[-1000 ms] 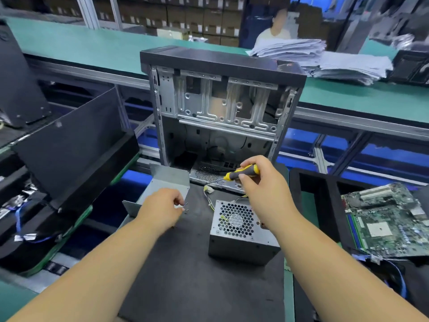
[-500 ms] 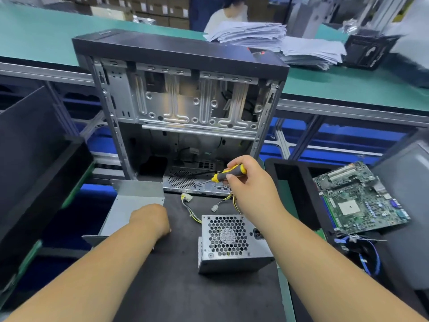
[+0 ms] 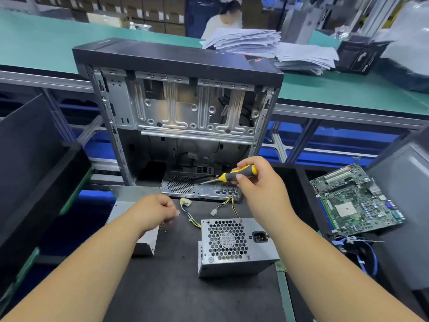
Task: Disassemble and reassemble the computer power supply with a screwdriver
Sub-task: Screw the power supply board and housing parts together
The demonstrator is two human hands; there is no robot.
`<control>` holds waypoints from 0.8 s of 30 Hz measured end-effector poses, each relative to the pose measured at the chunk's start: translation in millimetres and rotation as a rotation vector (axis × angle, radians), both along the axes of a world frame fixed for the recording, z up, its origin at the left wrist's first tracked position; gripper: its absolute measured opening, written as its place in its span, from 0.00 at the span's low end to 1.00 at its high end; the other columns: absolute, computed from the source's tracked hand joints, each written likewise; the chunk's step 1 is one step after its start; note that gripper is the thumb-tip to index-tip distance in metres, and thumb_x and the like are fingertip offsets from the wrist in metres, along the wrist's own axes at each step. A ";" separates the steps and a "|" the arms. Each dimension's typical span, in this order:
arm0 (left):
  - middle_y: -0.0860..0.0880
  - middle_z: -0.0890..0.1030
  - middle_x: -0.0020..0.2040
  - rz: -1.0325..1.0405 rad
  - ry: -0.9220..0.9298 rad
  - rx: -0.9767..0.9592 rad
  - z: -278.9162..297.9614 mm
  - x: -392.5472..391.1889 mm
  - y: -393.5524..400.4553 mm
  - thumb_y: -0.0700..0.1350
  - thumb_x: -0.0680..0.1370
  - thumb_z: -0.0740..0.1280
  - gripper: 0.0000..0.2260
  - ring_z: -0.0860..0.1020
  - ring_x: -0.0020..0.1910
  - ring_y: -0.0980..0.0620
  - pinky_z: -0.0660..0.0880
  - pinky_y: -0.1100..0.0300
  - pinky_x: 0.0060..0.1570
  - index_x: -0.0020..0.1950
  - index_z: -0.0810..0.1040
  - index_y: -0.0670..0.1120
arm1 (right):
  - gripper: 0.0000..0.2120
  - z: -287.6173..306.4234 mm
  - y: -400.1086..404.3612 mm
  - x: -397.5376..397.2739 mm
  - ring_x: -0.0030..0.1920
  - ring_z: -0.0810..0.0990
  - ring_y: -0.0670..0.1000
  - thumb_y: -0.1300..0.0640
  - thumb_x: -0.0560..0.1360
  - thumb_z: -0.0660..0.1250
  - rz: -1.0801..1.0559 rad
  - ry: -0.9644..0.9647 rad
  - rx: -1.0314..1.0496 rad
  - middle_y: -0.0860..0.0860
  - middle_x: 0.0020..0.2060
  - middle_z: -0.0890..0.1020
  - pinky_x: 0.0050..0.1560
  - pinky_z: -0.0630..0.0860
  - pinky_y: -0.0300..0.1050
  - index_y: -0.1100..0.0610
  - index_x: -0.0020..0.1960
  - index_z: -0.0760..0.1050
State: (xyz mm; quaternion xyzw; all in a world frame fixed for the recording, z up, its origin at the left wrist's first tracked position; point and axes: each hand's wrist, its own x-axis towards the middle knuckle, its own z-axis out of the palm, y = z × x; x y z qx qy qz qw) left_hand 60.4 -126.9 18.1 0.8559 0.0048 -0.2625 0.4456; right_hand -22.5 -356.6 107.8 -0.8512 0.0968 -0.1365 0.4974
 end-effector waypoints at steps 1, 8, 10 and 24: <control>0.47 0.82 0.34 0.058 0.057 -0.234 7.5 -3.4 -0.3 0.40 0.76 0.70 0.05 0.76 0.36 0.50 0.71 0.59 0.38 0.41 0.78 0.43 | 0.12 2.4 -0.4 -1.3 0.44 0.83 0.45 0.59 0.79 0.65 -0.005 -0.011 0.020 0.40 0.43 0.83 0.40 0.81 0.46 0.41 0.49 0.72; 0.50 0.81 0.38 0.311 0.152 -1.015 32.4 -24.8 -17.6 0.34 0.79 0.63 0.08 0.78 0.34 0.59 0.75 0.69 0.35 0.43 0.76 0.44 | 0.10 28.7 10.4 -14.1 0.48 0.84 0.48 0.60 0.78 0.65 0.042 -0.127 0.099 0.42 0.45 0.84 0.54 0.80 0.57 0.45 0.50 0.74; 0.50 0.82 0.39 0.308 0.146 -1.117 35.1 -31.3 -19.3 0.35 0.76 0.65 0.05 0.78 0.34 0.59 0.76 0.69 0.36 0.44 0.76 0.45 | 0.09 34.7 12.1 -21.2 0.48 0.84 0.50 0.60 0.78 0.65 0.065 -0.167 0.111 0.44 0.45 0.84 0.53 0.79 0.60 0.45 0.50 0.74; 0.50 0.81 0.41 0.254 0.133 -1.261 46.2 -40.9 -21.7 0.39 0.73 0.67 0.07 0.77 0.34 0.58 0.78 0.66 0.40 0.49 0.80 0.46 | 0.09 52.7 20.4 -41.7 0.48 0.83 0.47 0.59 0.77 0.64 0.140 -0.264 0.068 0.40 0.45 0.84 0.52 0.79 0.57 0.45 0.51 0.74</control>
